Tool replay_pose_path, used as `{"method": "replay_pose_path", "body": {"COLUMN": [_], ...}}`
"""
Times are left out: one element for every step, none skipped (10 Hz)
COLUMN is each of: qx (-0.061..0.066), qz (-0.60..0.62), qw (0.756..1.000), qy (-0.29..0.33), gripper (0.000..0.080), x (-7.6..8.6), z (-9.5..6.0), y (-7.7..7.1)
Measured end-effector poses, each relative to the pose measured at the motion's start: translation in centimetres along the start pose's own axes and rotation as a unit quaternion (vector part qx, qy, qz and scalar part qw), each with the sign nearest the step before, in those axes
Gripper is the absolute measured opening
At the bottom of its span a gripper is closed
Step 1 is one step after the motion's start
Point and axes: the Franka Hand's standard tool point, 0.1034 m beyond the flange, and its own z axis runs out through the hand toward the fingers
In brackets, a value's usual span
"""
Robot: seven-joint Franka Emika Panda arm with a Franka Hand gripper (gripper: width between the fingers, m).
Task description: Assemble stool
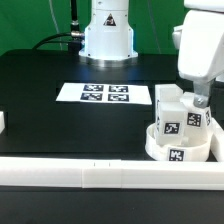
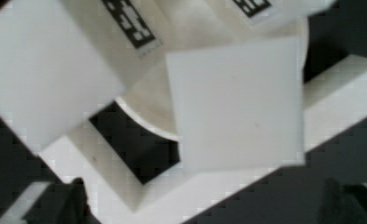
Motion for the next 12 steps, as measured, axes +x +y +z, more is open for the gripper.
{"method": "replay_pose_path", "body": {"qx": [0.0,0.001,0.001,0.001,0.002,0.002,0.002,0.002,0.002,0.002,0.002,0.002], "qz": [0.002,0.005,0.007,0.01,0.016,0.015,0.016,0.016,0.016,0.017,0.017,0.017], "qw": [1.0,1.0,1.0,1.0,1.0,1.0,1.0,1.0,1.0,1.0,1.0,1.0], "qy": [-0.001,-0.001,-0.002,-0.002,-0.002,-0.002,-0.002,-0.002,-0.002,-0.002,-0.002,-0.002], "gripper": [0.0649,0.0649,0.0649,0.0649,0.0526,0.0526,0.0359,0.0327,0.0327,0.0327,0.0327,0.0327], "x": [-0.23,-0.5,-0.71,-0.75,-0.63,-0.56,-0.57,-0.59,-0.61,-0.63,-0.64,-0.66], "z": [0.09,0.19,0.29,0.29,0.3,0.32,0.33,0.33,0.34,0.34,0.34,0.34], "y": [0.18,0.41,0.57,0.61,0.47,0.38,0.39,0.41,0.43,0.45,0.47,0.49]}}
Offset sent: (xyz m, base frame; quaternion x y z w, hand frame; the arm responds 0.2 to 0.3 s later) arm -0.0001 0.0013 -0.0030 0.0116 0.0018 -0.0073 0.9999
